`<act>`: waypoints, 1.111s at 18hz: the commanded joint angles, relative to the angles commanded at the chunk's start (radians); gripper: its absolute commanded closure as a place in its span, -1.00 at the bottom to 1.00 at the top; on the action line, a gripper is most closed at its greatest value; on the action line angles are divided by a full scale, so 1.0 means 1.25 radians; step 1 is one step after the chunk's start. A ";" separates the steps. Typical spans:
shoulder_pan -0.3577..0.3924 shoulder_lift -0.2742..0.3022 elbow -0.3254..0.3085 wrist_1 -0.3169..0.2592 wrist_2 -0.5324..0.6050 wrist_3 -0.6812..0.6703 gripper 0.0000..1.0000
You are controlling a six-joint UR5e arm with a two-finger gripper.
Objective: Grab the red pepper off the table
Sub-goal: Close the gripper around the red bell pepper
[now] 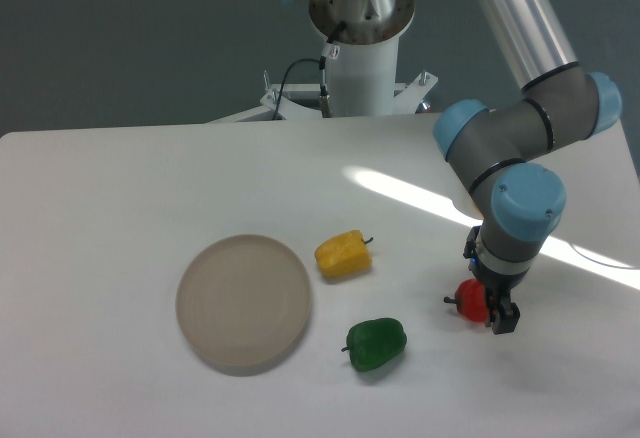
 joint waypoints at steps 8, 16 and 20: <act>0.005 -0.002 -0.006 0.006 0.007 0.006 -1.00; 0.002 -0.009 -0.016 0.007 0.009 0.016 -1.00; 0.002 -0.016 -0.022 0.011 0.010 0.015 -1.00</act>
